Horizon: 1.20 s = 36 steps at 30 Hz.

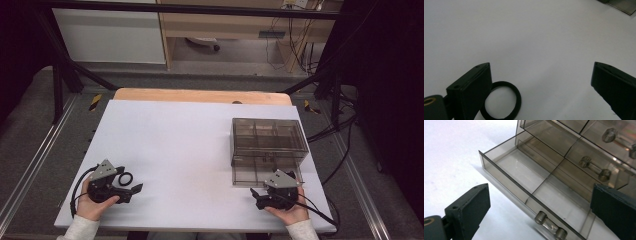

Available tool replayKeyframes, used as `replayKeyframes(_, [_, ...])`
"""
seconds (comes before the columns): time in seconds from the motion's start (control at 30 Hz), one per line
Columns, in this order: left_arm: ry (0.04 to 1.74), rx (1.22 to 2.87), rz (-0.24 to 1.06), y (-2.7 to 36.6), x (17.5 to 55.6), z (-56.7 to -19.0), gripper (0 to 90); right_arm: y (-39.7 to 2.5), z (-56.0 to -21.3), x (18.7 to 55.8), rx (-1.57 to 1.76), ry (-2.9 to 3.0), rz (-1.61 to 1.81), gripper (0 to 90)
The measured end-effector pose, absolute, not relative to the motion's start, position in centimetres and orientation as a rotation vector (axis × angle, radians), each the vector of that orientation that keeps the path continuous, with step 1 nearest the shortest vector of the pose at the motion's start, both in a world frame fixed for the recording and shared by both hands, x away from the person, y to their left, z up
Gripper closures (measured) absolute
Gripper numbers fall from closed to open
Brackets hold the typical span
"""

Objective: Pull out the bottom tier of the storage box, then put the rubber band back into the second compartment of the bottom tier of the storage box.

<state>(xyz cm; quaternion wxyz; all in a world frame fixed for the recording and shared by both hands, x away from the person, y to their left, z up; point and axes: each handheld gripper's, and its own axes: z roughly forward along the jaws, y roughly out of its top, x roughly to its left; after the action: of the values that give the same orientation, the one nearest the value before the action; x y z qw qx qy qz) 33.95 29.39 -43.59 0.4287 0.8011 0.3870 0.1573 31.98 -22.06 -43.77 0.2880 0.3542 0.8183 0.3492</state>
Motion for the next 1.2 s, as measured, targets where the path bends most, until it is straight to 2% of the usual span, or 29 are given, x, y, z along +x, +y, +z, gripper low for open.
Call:
replayKeyframes(0.77, [1.065,2.007,0.406,30.4,34.5,-43.7,5.3,-21.9,-43.7,32.4,1.027,2.210,1.049,2.0])
replayKeyframes(1.2, [1.167,1.992,0.449,31.7,34.9,-43.8,10.1,-22.0,-43.7,32.5,1.043,2.219,1.082,1.8])
